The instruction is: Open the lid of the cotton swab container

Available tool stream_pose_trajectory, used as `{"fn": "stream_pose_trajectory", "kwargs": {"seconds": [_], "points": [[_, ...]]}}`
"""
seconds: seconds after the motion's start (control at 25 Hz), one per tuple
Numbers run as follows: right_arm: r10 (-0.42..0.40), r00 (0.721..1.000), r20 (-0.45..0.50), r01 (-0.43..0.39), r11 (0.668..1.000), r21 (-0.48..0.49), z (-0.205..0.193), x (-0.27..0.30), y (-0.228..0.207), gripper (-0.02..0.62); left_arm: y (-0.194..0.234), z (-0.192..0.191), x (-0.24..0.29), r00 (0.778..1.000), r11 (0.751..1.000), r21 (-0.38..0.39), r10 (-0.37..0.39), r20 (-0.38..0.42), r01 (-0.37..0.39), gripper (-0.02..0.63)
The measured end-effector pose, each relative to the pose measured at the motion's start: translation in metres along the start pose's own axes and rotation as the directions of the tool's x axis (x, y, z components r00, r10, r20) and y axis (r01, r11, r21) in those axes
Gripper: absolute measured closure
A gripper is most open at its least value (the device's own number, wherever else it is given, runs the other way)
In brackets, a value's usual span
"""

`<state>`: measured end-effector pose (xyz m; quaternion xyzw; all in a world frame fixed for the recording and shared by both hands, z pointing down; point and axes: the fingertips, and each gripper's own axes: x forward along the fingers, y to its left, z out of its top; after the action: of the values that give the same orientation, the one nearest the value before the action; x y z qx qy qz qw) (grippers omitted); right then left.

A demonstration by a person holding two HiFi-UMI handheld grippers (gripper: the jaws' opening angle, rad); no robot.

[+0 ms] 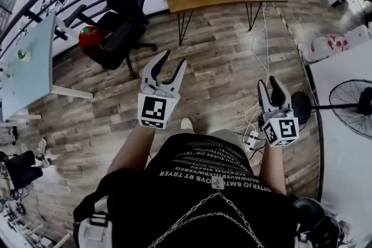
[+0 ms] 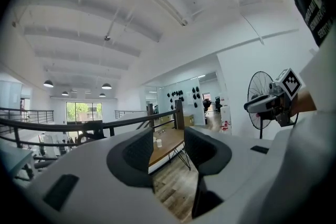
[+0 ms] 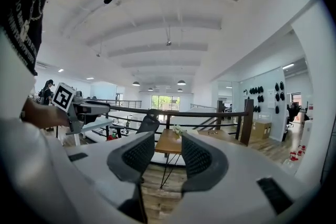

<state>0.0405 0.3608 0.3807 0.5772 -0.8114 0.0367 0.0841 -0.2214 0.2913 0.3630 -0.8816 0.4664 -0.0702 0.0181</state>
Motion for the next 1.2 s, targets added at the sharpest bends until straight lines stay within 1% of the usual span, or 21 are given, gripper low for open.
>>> {"fn": "stream_pose_trajectory", "kwargs": {"seconds": [0.08, 0.28, 0.48, 0.6, 0.76, 0.96, 1.2], "points": [[-0.010, 1.000, -0.009, 0.010, 1.000, 0.001, -0.001, -0.003, -0.006, 0.446, 0.002, -0.003, 0.005, 1.000, 1.000, -0.015, -0.005, 0.000, 0.005, 0.420], [-0.023, 0.999, -0.023, 0.024, 0.999, 0.044, -0.007, -0.003, -0.017, 0.446, 0.000, -0.019, 0.015, 0.999, 1.000, -0.007, -0.012, -0.044, 0.012, 0.420], [-0.019, 1.000, -0.022, 0.019, 0.999, 0.030, -0.008, 0.005, -0.034, 0.442, -0.001, -0.017, 0.035, 1.000, 1.000, -0.020, -0.014, -0.019, 0.014, 0.420], [-0.007, 1.000, -0.014, 0.007, 0.999, 0.045, -0.012, 0.024, -0.046, 0.440, 0.003, -0.018, 0.044, 0.999, 1.000, -0.020, -0.006, -0.033, 0.006, 0.420], [0.002, 1.000, 0.001, -0.002, 0.998, 0.061, -0.014, 0.048, -0.069, 0.440, -0.002, -0.019, 0.061, 0.999, 1.000, -0.015, -0.016, -0.045, 0.016, 0.420], [0.045, 0.999, -0.008, -0.044, 0.997, 0.064, -0.016, 0.090, -0.096, 0.439, 0.006, -0.018, 0.101, 0.998, 1.000, -0.025, 0.014, -0.058, -0.016, 0.420], [0.077, 0.997, -0.027, -0.076, 0.996, 0.043, -0.016, 0.128, -0.131, 0.437, 0.010, -0.016, 0.152, 0.998, 0.999, -0.029, 0.014, -0.061, -0.016, 0.420]]}}
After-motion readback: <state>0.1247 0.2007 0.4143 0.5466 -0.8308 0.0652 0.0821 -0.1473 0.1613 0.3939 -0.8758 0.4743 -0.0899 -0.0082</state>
